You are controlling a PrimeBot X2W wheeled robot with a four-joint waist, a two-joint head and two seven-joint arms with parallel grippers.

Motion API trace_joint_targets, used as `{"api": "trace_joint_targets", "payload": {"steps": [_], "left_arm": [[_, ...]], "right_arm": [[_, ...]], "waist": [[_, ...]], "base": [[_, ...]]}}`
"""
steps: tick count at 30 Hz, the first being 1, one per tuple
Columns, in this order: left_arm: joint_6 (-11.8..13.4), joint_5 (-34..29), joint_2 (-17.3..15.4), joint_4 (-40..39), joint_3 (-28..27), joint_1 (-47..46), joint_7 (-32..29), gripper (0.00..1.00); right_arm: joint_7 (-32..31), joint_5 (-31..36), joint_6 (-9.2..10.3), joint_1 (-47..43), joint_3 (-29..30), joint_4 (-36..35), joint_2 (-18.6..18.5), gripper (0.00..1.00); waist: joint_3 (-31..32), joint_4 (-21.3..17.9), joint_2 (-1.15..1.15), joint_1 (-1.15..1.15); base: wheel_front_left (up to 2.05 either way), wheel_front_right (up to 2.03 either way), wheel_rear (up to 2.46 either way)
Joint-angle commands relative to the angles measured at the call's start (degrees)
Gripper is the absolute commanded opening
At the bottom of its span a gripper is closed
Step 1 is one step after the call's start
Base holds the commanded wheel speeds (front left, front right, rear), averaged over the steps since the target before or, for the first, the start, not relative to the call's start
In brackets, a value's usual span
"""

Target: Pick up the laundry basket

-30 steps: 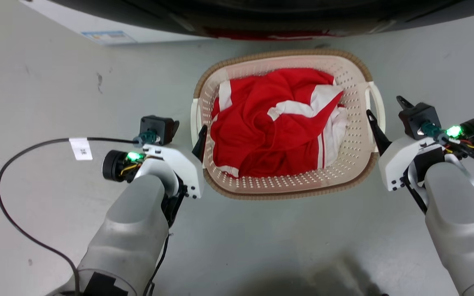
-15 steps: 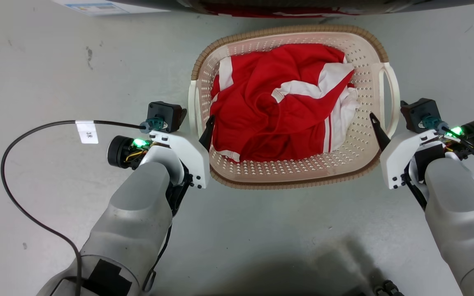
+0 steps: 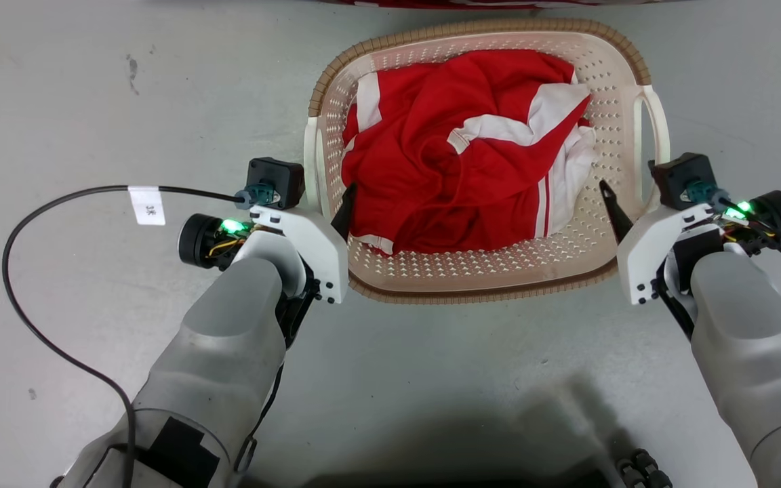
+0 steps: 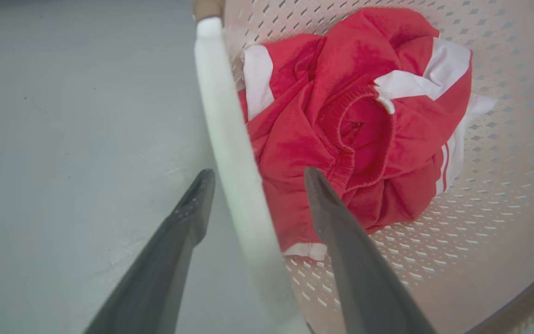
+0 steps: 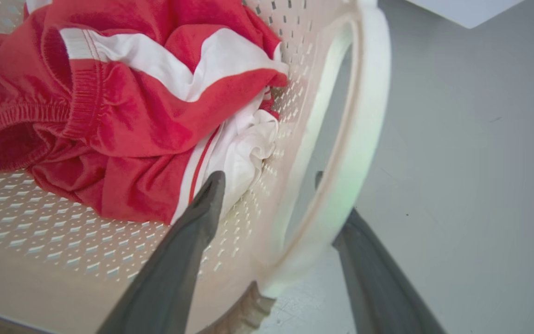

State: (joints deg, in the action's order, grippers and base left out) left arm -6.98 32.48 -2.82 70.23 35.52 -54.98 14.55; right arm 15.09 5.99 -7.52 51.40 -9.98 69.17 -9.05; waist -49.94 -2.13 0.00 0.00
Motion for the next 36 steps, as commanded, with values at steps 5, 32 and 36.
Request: {"api": "trace_joint_targets", "payload": {"steps": [5, 32, 36], "left_arm": [[0.2, 1.0, -0.1, 0.4, 1.8, -1.3, -0.2, 0.0], [-0.6, 9.4, 0.3, 0.7, 8.2, 4.3, -3.9, 0.0], [-0.8, 10.9, 0.3, 1.1, 8.9, 5.9, -5.8, 0.0]], "right_arm": [[0.1, -0.7, 0.05, 1.2, -1.3, 0.1, 0.1, 0.0], [-1.9, -5.5, 0.02, -3.6, -10.5, 4.3, 1.7, 0.0], [-3.4, -7.5, 0.02, -5.0, -13.1, 4.4, 2.2, 0.0]], "waist": [[-0.4, 0.2, 0.0, 0.0], [12.8, 1.5, 0.0, 0.0], [16.4, 1.7, 0.0, 0.0]], "base": [[0.0, 0.0, 0.0], [0.0, 0.0, 0.0], [0.0, 0.0, 0.0]]}}
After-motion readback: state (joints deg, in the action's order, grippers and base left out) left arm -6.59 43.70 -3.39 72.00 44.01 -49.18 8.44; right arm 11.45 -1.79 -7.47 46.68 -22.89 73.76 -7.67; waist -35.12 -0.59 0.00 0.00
